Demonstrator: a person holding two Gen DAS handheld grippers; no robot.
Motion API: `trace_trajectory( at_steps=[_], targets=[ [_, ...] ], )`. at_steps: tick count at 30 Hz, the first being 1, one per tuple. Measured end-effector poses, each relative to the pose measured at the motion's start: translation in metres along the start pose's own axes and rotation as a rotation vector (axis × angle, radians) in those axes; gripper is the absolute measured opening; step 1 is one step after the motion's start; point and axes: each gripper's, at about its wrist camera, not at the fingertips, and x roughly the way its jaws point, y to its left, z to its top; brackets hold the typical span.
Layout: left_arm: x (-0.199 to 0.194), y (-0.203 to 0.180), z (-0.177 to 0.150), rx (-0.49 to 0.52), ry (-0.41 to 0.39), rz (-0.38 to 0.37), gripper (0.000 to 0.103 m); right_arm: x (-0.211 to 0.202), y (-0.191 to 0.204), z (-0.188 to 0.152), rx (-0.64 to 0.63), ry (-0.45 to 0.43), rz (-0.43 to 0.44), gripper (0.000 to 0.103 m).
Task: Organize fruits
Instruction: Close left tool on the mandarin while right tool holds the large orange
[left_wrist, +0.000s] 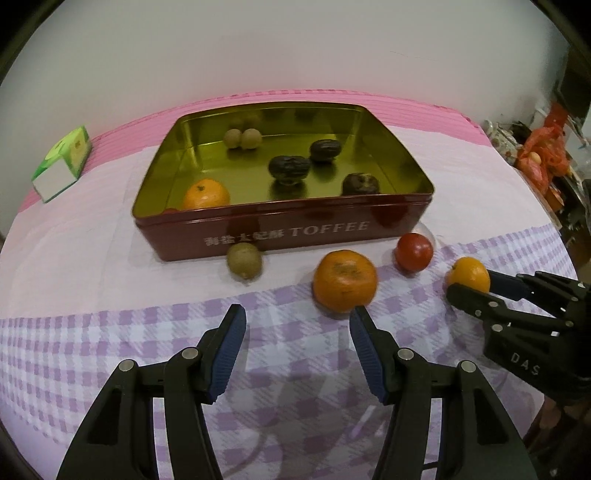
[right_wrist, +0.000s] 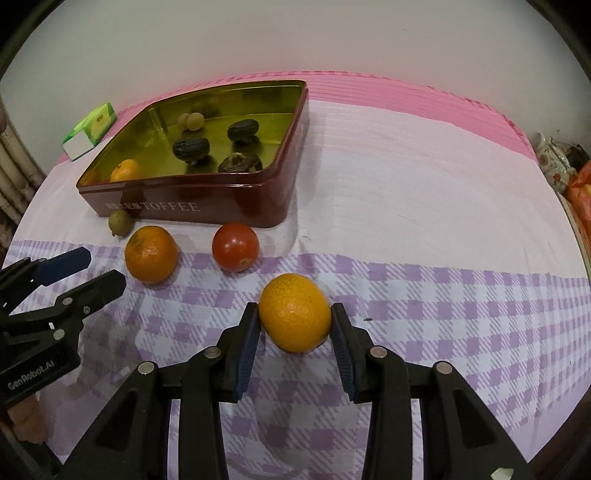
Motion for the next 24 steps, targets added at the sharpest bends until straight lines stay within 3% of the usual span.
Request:
trace_trajectory(
  at_steps=[24],
  targets=[
    [0.027,-0.022,0.014,0.036,0.024,0.003,0.060,0.001,-0.003,-0.002,0.031,-0.005,0.027,0.036]
  ],
)
